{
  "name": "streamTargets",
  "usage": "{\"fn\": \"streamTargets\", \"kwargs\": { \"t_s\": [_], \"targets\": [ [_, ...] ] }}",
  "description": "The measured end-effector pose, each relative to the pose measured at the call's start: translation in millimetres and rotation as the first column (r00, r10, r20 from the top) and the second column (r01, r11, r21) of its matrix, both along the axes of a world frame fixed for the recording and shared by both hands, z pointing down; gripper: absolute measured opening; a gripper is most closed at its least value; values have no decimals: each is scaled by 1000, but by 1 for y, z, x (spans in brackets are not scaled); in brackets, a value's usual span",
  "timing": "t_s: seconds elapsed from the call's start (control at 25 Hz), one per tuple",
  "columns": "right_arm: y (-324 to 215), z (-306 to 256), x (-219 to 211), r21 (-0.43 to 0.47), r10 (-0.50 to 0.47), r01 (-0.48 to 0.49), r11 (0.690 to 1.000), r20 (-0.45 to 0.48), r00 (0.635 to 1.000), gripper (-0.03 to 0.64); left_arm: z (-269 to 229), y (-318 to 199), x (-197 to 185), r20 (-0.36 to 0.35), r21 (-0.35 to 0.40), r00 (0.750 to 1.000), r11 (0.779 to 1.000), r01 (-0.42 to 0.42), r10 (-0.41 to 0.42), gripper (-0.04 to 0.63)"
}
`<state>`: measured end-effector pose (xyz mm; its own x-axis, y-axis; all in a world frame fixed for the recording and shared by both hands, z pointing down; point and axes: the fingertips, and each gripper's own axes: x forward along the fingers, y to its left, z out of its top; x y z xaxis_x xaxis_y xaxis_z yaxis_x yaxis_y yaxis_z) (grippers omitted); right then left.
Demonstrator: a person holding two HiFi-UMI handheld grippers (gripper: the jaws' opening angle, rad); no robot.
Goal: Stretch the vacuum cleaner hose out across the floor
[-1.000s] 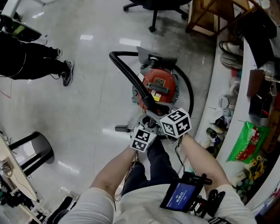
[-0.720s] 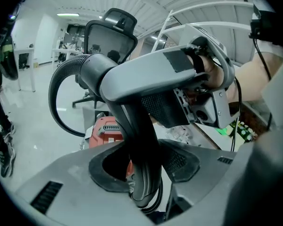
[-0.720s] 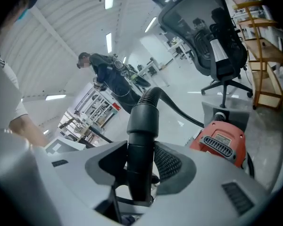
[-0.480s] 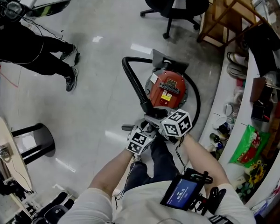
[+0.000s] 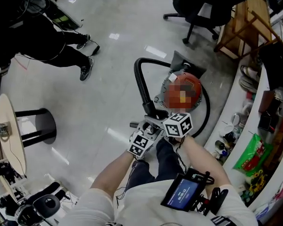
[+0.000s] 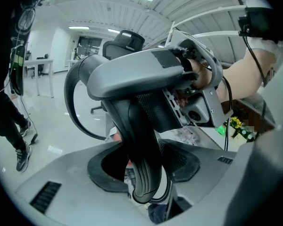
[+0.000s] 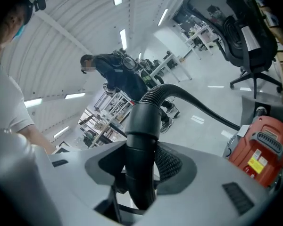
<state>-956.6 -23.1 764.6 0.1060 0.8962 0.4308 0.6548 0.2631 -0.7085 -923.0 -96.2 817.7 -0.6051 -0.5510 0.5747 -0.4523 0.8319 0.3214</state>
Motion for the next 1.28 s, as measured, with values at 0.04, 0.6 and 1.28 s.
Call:
{"fn": "streamTargets", "kwargs": {
  "t_s": [0.04,0.6,1.28],
  "targets": [
    [5,-2,4,3,2,-2,1000,-1,1000,176,-2,5,4,18,-3,1000,1000,12,-12,186],
    [49,-15,17,61,62,-61,996,-13,998,175,57,43,66,-30,-103,993,989,108,-112,186],
    [24,-80,-35,-27,256,-257,966,-12,966,175,28,33,20,103,-122,994,993,-9,21,184]
  ]
}}
